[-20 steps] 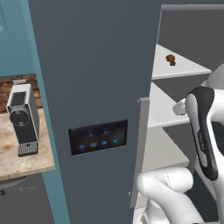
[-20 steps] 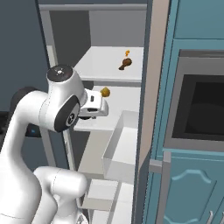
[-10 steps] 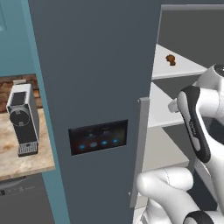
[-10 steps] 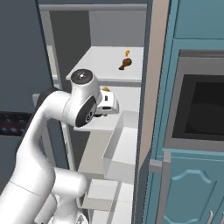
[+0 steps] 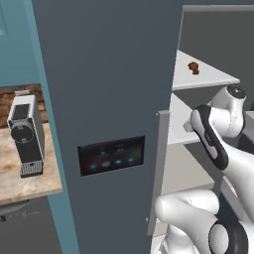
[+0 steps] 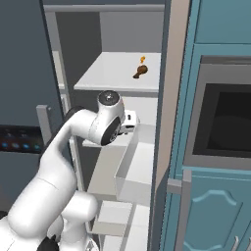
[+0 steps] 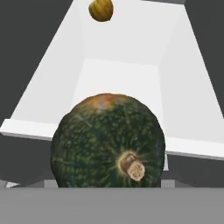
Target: Transport the chicken drumstick and squash to the fridge. Place the chicken drumstick on the rack containing meat and place the squash on the rack containing the vegetable, ensuring meats and vegetables are on different racks.
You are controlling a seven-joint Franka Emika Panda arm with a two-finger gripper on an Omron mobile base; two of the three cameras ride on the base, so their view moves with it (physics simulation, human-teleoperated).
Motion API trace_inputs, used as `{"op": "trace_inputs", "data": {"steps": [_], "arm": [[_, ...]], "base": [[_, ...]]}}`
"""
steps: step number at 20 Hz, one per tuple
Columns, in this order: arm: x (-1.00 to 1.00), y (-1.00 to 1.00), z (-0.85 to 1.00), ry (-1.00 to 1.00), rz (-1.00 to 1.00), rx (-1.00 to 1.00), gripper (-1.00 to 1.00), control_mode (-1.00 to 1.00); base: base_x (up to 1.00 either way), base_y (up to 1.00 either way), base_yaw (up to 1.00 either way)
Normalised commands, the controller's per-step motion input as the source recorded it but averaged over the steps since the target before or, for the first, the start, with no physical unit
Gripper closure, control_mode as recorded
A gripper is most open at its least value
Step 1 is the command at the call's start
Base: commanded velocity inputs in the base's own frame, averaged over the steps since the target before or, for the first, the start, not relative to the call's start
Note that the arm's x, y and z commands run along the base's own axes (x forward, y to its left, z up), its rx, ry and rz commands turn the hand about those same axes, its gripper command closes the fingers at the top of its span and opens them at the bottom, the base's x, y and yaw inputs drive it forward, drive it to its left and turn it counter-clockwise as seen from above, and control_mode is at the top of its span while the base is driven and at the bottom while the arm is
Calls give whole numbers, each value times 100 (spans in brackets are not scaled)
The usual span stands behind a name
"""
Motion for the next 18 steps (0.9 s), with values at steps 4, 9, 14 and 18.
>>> {"op": "trace_inputs", "data": {"steps": [4,9,14,18], "arm": [[63,-8,-43,0,3,0,100,-100],[55,-1,-38,3,0,0,100,-100],[47,0,-21,10,0,0,100,-100],[22,-1,-26,17,0,1,100,-100]], "base": [[0,0,0],[0,0,0],[0,0,0],[0,0,0]]}}
